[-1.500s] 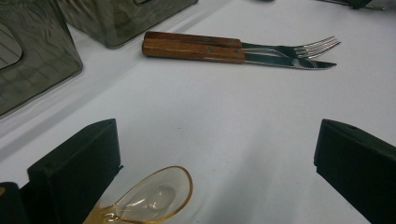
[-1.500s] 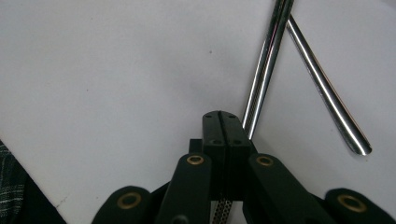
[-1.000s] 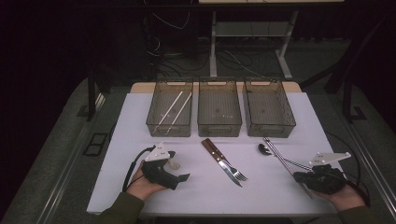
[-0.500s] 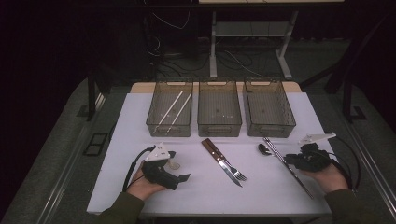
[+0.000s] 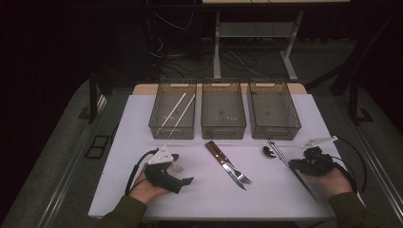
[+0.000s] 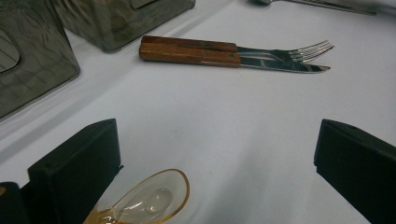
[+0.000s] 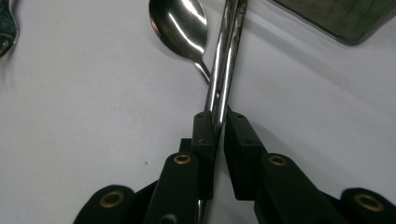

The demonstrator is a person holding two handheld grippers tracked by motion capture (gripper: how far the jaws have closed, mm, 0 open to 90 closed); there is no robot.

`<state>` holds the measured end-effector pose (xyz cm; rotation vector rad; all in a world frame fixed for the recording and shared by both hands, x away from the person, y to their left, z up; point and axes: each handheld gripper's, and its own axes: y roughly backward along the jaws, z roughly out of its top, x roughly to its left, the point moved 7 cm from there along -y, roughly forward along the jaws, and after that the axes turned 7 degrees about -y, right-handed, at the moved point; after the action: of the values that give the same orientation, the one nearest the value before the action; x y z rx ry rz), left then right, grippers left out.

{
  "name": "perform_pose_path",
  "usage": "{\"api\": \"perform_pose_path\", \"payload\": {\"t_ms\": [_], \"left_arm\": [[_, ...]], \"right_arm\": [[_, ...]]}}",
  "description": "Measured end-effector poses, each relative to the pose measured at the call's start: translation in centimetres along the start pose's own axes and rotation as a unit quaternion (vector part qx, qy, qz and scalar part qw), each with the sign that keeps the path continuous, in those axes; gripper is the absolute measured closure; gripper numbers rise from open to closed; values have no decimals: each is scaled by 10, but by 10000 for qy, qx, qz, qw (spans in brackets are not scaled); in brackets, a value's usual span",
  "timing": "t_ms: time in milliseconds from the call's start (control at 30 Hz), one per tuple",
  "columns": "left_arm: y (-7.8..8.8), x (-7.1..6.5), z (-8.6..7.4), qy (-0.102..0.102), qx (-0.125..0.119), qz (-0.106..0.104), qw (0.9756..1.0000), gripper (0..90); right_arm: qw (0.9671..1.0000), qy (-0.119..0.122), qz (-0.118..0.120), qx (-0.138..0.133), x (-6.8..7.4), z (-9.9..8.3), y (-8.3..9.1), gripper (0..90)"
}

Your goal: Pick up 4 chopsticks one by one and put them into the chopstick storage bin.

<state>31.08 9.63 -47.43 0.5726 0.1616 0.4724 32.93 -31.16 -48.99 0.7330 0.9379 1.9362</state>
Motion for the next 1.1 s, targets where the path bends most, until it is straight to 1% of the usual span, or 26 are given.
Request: {"api": "perform_pose_path", "payload": {"t_ms": [133,300,467,633,700,933,1100], "left_arm": [[0,0,0,0,-5,1,10000,0],[0,0,0,-1,-2,2,10000,0],[0,0,0,-6,-2,5,10000,0],[0,0,0,-12,-2,0,10000,0],[0,0,0,-15,5,-2,10000,0],[0,0,0,-28,9,-6,10000,0],[0,0,0,-31,4,-12,10000,0]], "right_arm": [[9999,43,-55,90,-1,-3,-2,823],[9999,58,-68,106,-2,-5,-3,823],[9998,64,-147,135,-1,-6,-3,822],[9995,106,-235,178,-1,-7,-2,845],[9995,88,-224,186,-2,-7,-1,846],[9995,89,-269,122,-2,-9,-2,849],[9996,42,-276,80,-2,-9,-1,856]]}}
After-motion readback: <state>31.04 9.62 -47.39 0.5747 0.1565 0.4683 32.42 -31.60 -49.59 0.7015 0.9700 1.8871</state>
